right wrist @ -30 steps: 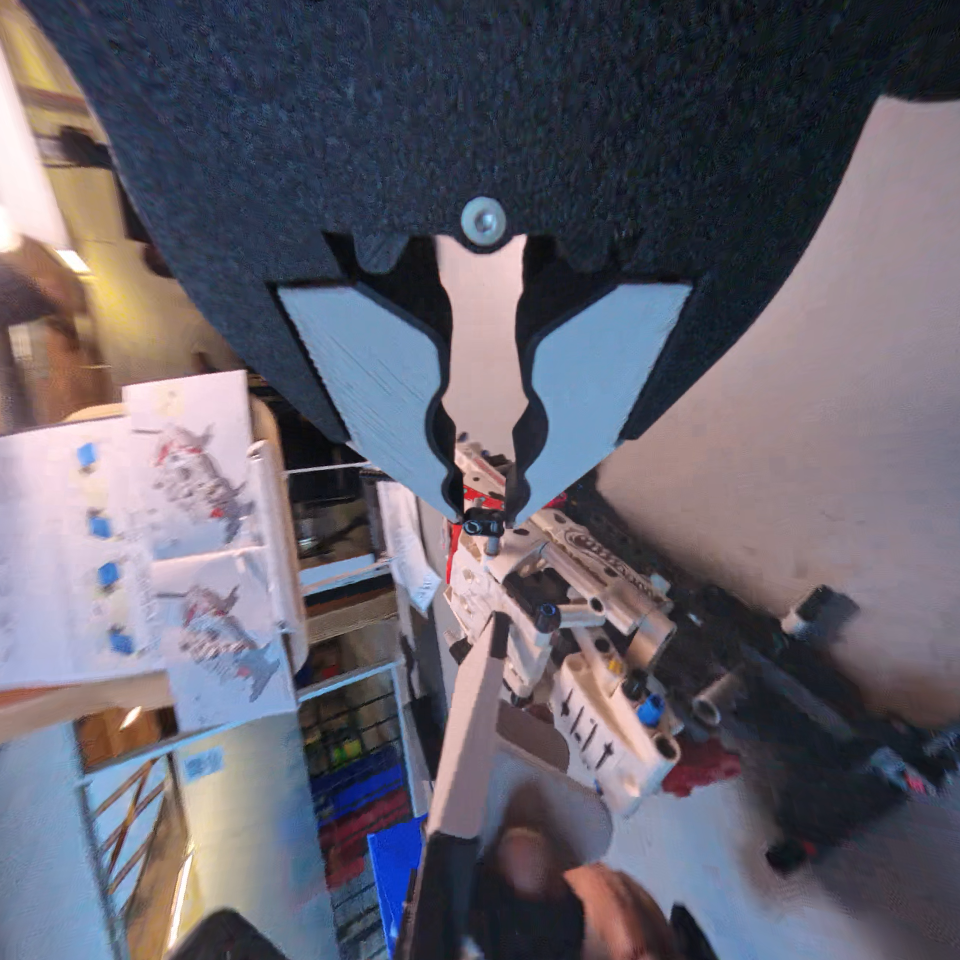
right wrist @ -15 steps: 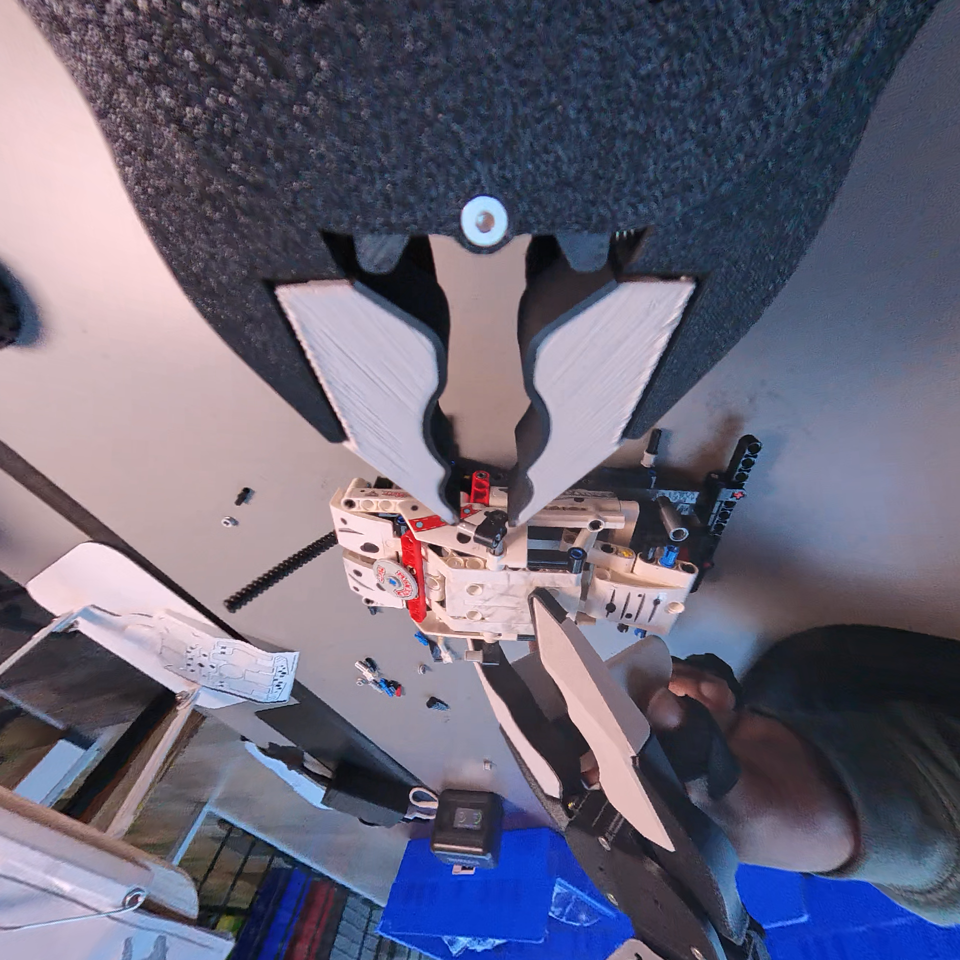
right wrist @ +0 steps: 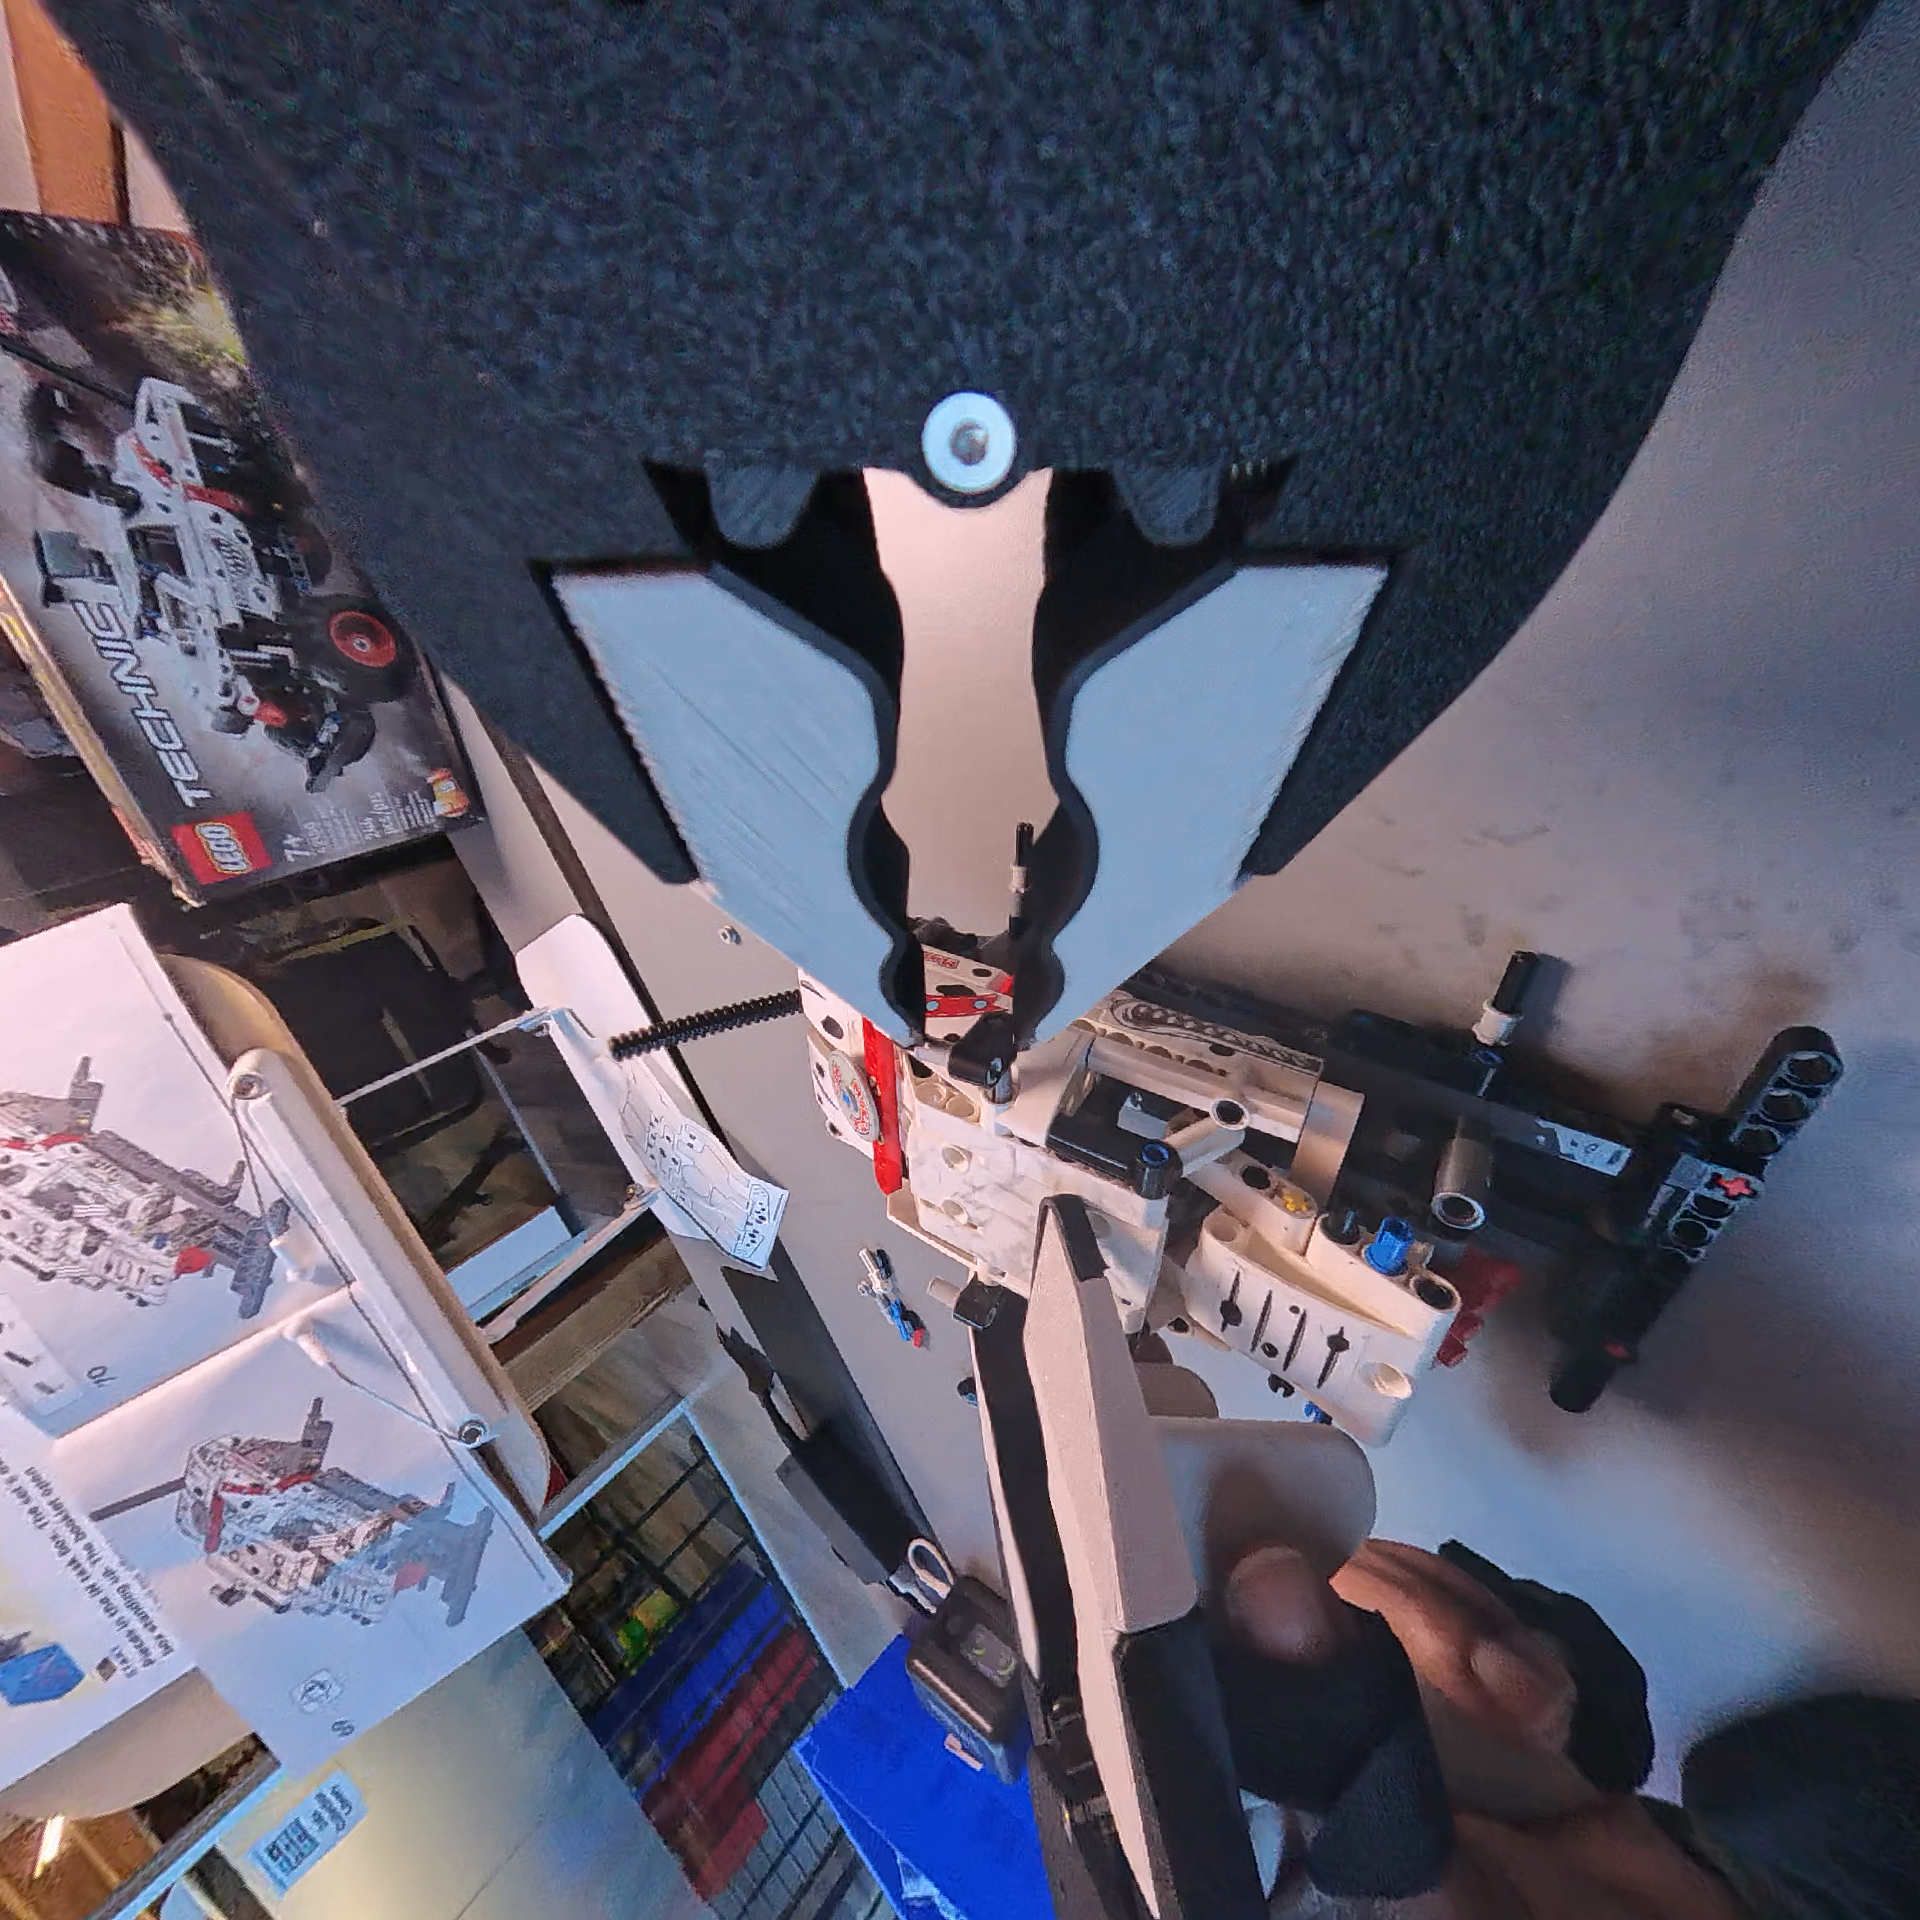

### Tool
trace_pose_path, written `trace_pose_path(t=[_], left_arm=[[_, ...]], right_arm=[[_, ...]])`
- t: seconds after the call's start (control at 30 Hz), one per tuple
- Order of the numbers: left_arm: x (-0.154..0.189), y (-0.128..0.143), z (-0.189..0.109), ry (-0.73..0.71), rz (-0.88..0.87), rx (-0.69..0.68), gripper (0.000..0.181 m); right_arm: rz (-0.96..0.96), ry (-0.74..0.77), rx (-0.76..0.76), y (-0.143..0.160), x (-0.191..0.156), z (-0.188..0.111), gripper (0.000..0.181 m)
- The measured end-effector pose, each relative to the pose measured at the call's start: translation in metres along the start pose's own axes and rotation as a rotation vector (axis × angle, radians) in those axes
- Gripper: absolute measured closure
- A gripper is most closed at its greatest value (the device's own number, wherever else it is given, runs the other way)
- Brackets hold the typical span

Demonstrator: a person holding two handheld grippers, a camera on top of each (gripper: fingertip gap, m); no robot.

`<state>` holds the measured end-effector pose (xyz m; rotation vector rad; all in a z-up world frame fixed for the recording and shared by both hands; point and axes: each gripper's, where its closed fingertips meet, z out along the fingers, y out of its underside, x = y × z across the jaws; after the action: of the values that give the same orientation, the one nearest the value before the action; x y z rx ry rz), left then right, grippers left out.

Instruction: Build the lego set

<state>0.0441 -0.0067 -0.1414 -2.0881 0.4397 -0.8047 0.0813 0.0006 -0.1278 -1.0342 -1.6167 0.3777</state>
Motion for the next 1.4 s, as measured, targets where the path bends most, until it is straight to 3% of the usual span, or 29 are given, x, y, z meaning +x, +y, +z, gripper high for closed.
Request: trace_pose_path(t=[0.13, 0.4, 0.67, 0.97, 1.4], left_arm=[[0.0, 0.0, 0.0, -0.006, -0.001, 0.004, 0.123], [-0.002, -0.002, 0.001, -0.047, -0.012, 0.025, 0.123], [-0.003, -0.002, 0.001, -0.024, -0.024, 0.043, 0.122], [-0.002, -0.001, 0.0, -0.034, -0.021, 0.036, 0.122], [-0.003, -0.001, -0.001, -0.06, -0.025, 0.027, 0.124]], right_arm=[[-0.035, -0.005, -0.003, -0.001, 0.001, 0.001, 0.166], [0.305, 0.009, -0.081, 0.004, 0.001, 0.002, 0.166], [0.505, -0.15, -0.02, 0.007, -0.002, -0.004, 0.169], [0.471, -0.182, 0.044, 0.001, -0.005, 0.003, 0.176], [0.387, -0.216, 0.006, 0.0, -0.003, 0.008, 0.178]])
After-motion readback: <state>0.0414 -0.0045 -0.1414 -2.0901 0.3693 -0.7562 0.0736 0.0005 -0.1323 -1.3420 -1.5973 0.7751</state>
